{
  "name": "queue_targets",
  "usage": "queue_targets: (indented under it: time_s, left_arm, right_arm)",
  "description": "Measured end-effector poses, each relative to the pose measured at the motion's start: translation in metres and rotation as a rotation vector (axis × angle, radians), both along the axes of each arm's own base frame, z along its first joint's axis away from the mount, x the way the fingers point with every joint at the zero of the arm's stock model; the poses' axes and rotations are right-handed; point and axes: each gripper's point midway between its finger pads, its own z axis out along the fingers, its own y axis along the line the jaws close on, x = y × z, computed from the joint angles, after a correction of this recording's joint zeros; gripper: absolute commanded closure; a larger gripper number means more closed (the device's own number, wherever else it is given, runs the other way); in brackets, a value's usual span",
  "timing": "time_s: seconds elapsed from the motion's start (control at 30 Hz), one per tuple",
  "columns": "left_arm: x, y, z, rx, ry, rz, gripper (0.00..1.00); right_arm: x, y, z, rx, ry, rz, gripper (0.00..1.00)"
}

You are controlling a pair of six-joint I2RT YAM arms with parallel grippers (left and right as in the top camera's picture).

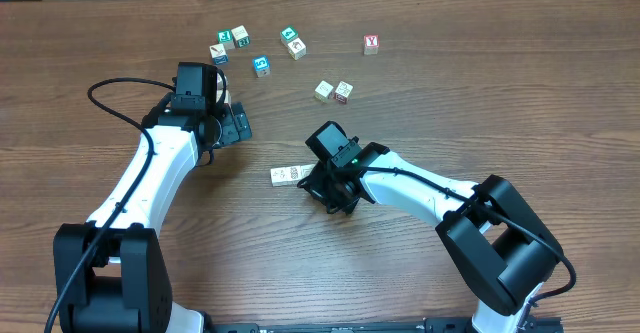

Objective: Form a horizontal line

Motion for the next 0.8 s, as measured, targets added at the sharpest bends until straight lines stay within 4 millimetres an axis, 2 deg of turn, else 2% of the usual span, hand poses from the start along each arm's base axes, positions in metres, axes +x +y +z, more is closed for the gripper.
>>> queue_targets:
  time_s: [0.8]
  left_arm:
    - [0.0,0.0,0.0,0.0,0.0,0.0,0.0]
  right_arm:
    - [0.009,0.011,0.0,0.015,-0.064,0.008,0.96]
